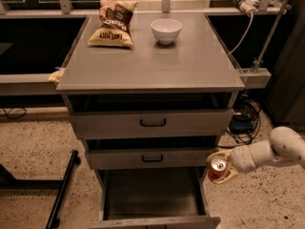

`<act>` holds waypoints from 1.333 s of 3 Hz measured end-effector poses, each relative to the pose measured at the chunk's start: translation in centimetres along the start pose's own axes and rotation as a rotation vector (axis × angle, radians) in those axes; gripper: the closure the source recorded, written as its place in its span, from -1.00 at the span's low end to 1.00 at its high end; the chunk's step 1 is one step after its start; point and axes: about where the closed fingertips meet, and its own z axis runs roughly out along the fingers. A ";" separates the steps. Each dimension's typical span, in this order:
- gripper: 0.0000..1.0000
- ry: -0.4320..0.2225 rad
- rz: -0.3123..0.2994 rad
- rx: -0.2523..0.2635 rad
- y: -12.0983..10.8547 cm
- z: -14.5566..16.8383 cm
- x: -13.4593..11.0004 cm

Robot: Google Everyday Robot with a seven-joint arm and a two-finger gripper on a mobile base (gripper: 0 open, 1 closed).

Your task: Place coke can into bottom drawer

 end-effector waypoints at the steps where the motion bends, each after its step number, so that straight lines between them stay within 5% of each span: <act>1: 1.00 -0.045 -0.047 0.015 -0.9 3.8 5.0; 2: 1.00 -0.054 -0.035 0.050 -1.1 5.2 8.3; 4: 1.00 -0.088 -0.029 0.052 -1.1 7.7 9.2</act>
Offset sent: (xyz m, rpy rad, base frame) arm 0.0189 0.0009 -0.0501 0.0361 -0.0355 0.0248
